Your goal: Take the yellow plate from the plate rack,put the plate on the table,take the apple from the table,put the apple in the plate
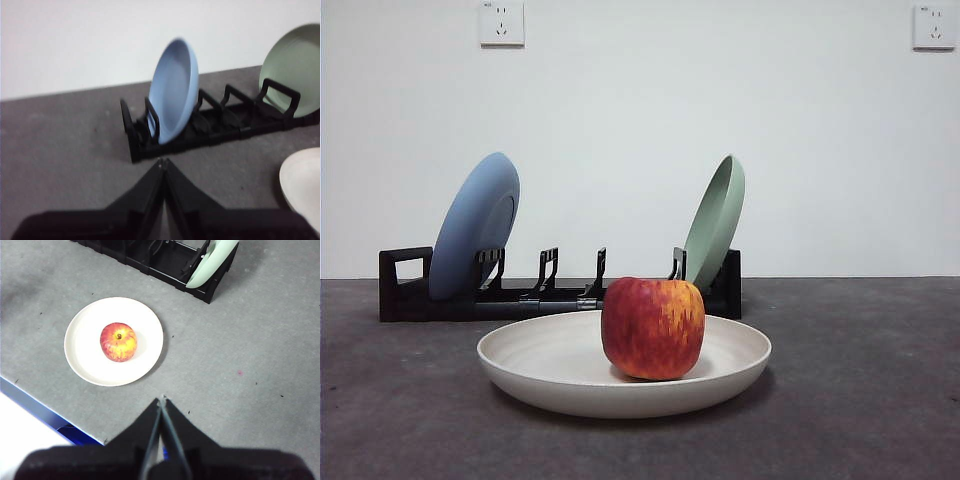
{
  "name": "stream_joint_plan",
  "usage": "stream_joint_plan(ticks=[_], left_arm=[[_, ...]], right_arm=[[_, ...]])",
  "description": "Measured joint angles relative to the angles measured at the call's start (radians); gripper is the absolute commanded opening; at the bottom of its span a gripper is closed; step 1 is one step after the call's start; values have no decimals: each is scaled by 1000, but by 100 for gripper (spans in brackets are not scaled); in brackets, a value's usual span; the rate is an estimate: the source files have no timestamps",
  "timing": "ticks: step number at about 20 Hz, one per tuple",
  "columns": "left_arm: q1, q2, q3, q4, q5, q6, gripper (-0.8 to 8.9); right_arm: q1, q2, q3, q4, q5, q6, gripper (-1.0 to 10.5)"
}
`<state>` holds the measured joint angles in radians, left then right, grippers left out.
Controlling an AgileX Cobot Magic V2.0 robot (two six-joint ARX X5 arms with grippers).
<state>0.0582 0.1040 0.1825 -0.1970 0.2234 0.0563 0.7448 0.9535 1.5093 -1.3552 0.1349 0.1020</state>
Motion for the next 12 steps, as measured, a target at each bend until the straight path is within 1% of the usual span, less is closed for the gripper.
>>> stream_joint_plan(ticks=[5, 8, 12], left_arm=[[0, -92, -105, -1, 0, -65, -4], [0, -97, -124, -15, 0, -76, -4], [0, -97, -127, -77, -3, -77, -4]], right_arm=[[0, 0, 0, 0, 0, 0, 2], [0, 0, 0, 0, 0, 0, 2], [0, 1, 0, 0, 0, 0, 2]])
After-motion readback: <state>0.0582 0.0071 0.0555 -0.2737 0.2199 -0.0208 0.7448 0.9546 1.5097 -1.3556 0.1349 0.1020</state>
